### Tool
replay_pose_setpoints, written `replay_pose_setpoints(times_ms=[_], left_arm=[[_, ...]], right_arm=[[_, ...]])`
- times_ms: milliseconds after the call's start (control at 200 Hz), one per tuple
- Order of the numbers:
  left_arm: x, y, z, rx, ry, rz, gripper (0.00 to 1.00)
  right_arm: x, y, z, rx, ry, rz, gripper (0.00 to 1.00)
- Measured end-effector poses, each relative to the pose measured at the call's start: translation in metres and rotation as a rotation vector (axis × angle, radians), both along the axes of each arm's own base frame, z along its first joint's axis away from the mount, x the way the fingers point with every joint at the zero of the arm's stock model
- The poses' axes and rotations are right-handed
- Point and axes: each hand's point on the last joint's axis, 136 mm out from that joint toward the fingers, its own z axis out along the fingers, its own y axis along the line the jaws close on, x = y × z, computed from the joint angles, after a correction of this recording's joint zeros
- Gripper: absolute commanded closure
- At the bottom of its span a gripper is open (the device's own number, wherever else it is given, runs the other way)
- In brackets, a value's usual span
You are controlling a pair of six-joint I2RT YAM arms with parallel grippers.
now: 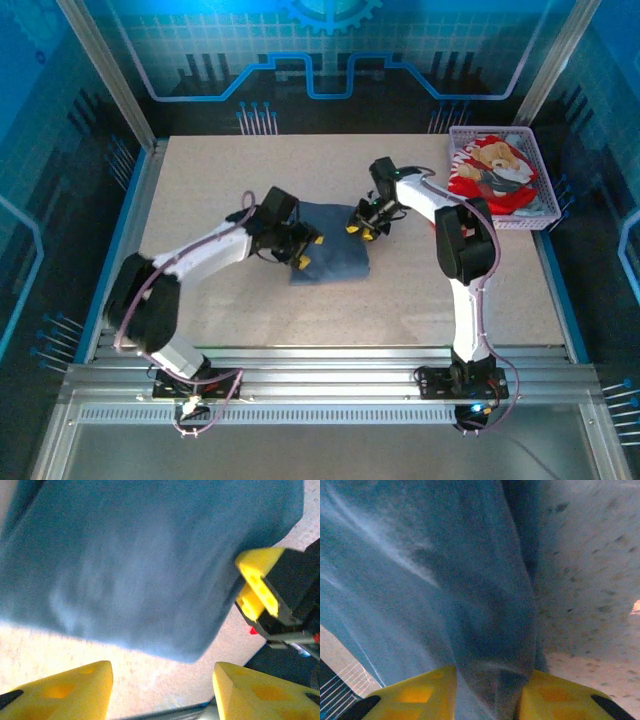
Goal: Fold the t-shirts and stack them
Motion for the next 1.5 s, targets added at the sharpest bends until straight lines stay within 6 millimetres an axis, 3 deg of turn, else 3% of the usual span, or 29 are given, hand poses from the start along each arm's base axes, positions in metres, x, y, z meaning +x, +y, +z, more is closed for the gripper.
replay_pose_setpoints(times_ms=[85,195,385,500,670,815,945,1090,1336,1501], left_arm=[[-0.030,-0.002,-0.010,-0.012,0.061,0.078,0.36],[-0.047,-0.009,-0.034,-0.006,0.123,0.175,0.31],[-0.030,-0.017,-0.058,-0.025,0.133,0.327,0.31],[-0.015,-0.019,-0.065,-0.045,0.107,0.397,0.36],[0.003,-0.023,-0.080,-0.055,0.062,0.440,0.53],[0.018,-0.016,-0.084,-0.072,0.034,0.478,0.65],[0.047,0.021,-0.084,-0.082,0.020,0.585,0.69],[0.086,0.096,-0.083,-0.067,-0.004,0.723,0.73],[0.157,0.210,-0.083,-0.075,-0.061,0.793,0.73],[0.206,0.263,-0.082,-0.099,-0.121,0.787,0.73]], right_arm=[[-0.004,0.012,-0.001,0.008,0.015,-0.008,0.66],[-0.009,0.033,-0.002,0.022,0.036,0.002,0.66],[-0.009,0.052,0.002,0.039,0.028,0.033,0.58],[-0.003,0.048,0.008,0.044,0.011,0.044,0.52],[-0.001,0.025,0.016,0.031,0.002,0.032,0.51],[-0.008,-0.008,0.054,0.025,-0.057,-0.003,0.52],[-0.021,-0.033,0.104,0.034,-0.165,-0.031,0.52],[-0.051,-0.045,0.142,0.044,-0.246,-0.025,0.52],[-0.094,-0.059,0.144,0.028,-0.227,-0.032,0.52],[-0.108,-0.064,0.144,0.026,-0.222,-0.046,0.52]])
